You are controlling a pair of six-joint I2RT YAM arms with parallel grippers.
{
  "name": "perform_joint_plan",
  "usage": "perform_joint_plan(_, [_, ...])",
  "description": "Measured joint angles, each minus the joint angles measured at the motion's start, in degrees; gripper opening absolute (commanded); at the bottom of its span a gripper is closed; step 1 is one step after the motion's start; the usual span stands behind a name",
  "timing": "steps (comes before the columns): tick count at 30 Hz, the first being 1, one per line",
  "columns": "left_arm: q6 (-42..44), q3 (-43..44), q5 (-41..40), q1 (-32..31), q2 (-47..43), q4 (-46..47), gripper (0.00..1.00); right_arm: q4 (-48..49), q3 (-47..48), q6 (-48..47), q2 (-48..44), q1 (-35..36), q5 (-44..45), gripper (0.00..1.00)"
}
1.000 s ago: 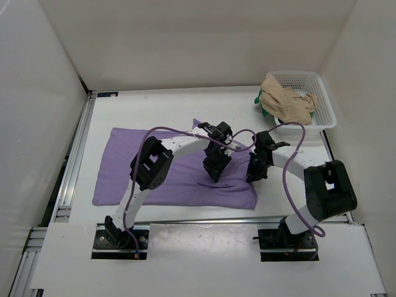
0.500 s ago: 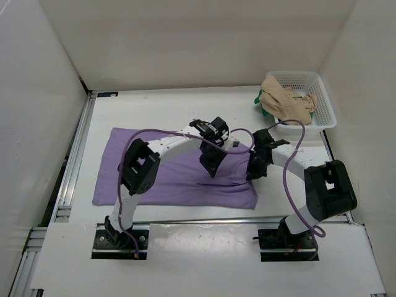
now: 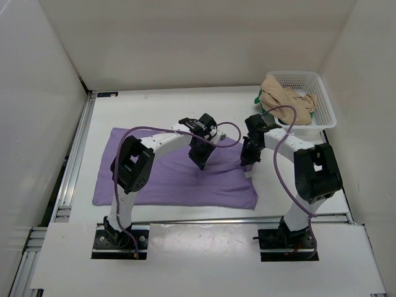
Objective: Fold and stack the t-shirts
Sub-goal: Fold the flattened tshirt in 1/3 of the way
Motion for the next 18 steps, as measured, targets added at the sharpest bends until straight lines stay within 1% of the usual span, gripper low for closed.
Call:
perform_joint_plan(4, [0.0, 0.0, -2.0, 0.6, 1.3, 1.1, 0.10, -0.6, 2.1, 0.0, 3.0, 0.1, 0.0, 0.00])
perform_joint_plan(8, [0.0, -0.1, -3.7, 0.7, 1.4, 2.2, 0.10, -1.3, 3.1, 0.5, 3.8, -0.2, 0.1, 0.00])
perform_joint_plan(9, [0.0, -0.1, -4.3, 0.7, 1.5, 2.6, 0.10, -1.6, 3.3, 0.7, 3.9, -0.2, 0.2, 0.02])
perform_joint_plan(10, [0.0, -0.2, -4.8, 0.7, 1.5, 2.9, 0.10, -1.8, 3.6, 0.8, 4.1, -0.3, 0.2, 0.12])
perform_joint_plan(11, [0.0, -0.2, -5.3, 0.7, 1.5, 3.0, 0.10, -1.9, 3.8, 1.2, 4.2, -0.4, 0.2, 0.18])
perform_joint_plan(12, [0.0, -0.2, -5.9, 0.7, 1.5, 3.1, 0.10, -2.0, 4.0, 1.2, 4.3, -0.4, 0.2, 0.22])
perform_joint_plan(13, [0.0, -0.2, -6.2, 0.7, 1.5, 3.2, 0.10, -2.1, 4.4, 1.4, 4.5, -0.5, 0.2, 0.23])
perform_joint_plan(16, [0.0, -0.2, -7.7, 0.7, 1.5, 3.2, 0.10, -2.1, 5.9, 1.5, 4.9, -0.7, 0.2, 0.23])
perform_joint_plan(18, [0.0, -0.2, -9.0, 0.7, 1.5, 3.3, 0.10, -2.1, 6.7, 1.5, 4.9, -0.7, 0.3, 0.27])
